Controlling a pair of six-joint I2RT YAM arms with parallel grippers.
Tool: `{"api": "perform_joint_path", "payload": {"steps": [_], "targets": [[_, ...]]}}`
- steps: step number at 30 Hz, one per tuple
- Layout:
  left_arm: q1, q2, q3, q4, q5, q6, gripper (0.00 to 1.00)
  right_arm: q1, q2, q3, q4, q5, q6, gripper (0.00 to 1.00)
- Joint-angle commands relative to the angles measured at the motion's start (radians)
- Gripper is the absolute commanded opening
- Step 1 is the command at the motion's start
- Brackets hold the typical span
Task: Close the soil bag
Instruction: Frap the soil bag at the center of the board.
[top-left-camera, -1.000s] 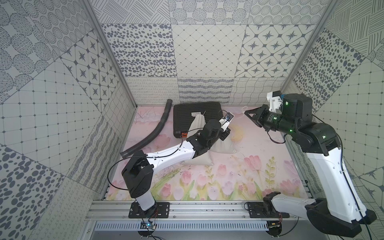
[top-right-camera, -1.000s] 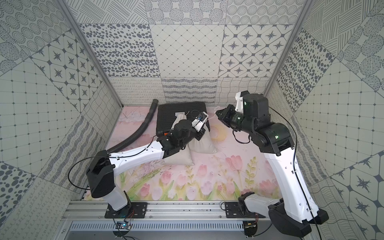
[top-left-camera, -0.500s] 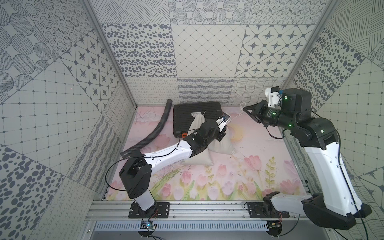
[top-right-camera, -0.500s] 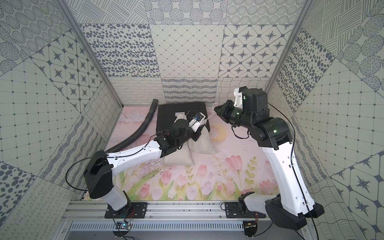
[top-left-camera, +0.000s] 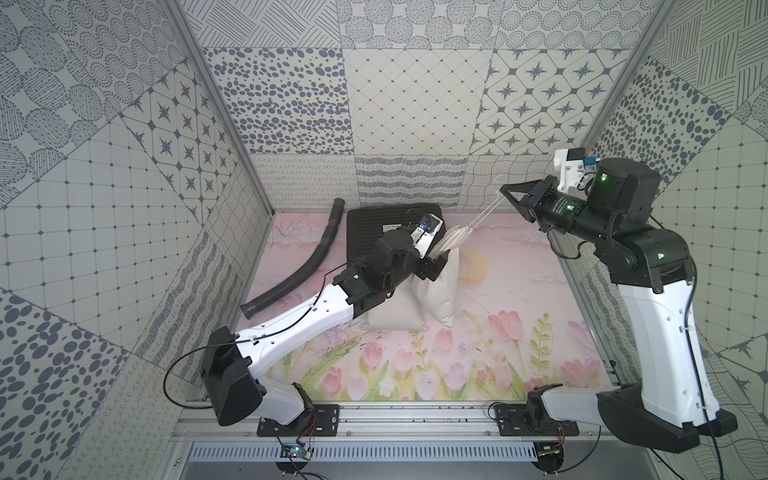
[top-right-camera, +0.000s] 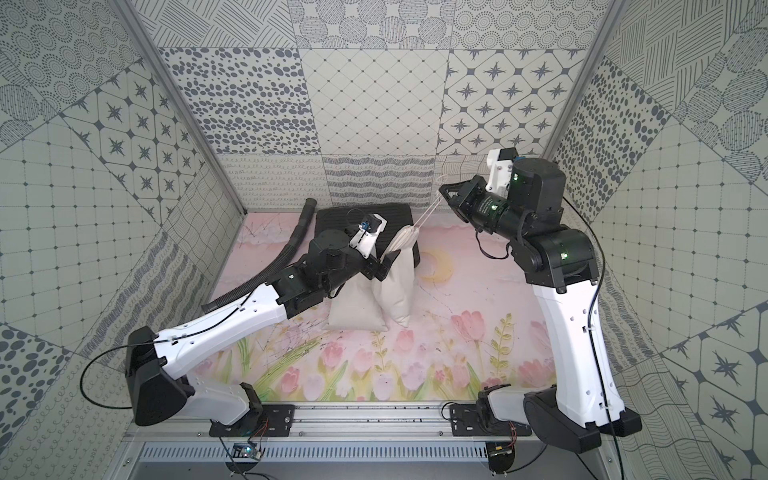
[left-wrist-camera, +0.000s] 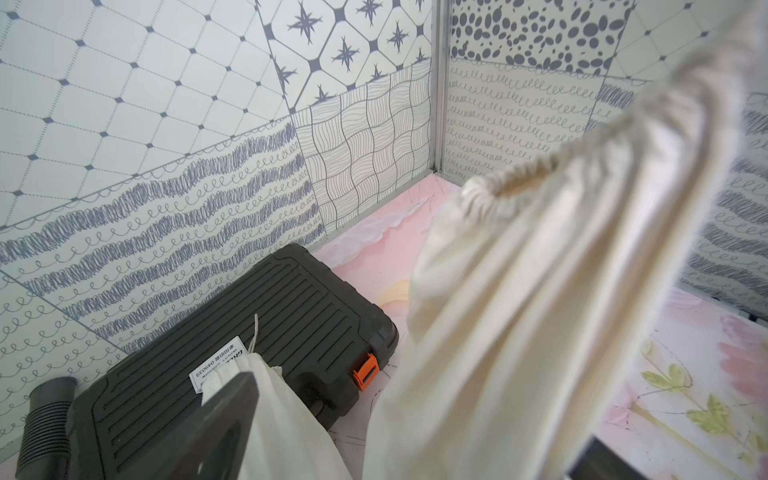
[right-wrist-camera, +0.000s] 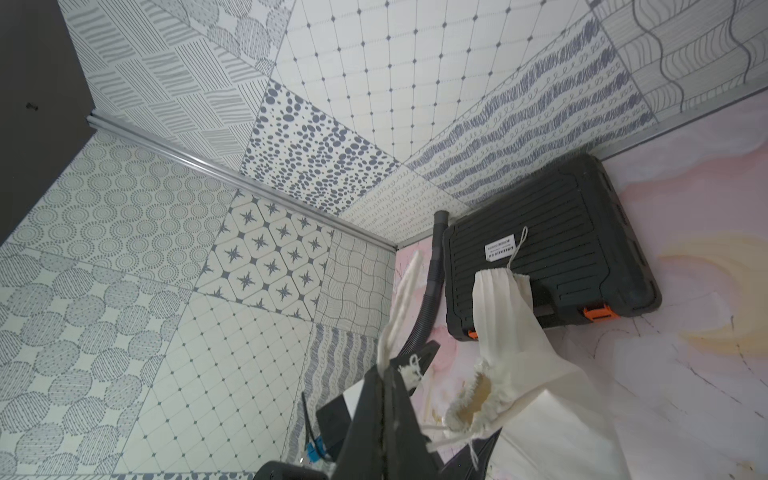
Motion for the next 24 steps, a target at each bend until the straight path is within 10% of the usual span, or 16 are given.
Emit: {"api": "perform_joint_path", "payload": {"steps": [1, 11, 24], "targets": [[0.011, -0.087, 0.006, -0.183, -0.040, -0.030, 0.96, -0.105, 0.031, 0.088, 0.158, -0.055, 0.002, 0.00], [0.035, -0.232, -0.114, -0.284, -0.047, -0.159, 0.96, -0.204, 0.075, 0.069, 0.161, -0.110, -0.018, 0.00], [0.064, -0.261, -0.177, -0.310, -0.076, -0.147, 0.96, -0.185, -0.128, -0.531, 0.271, -0.086, -0.012, 0.00]]}}
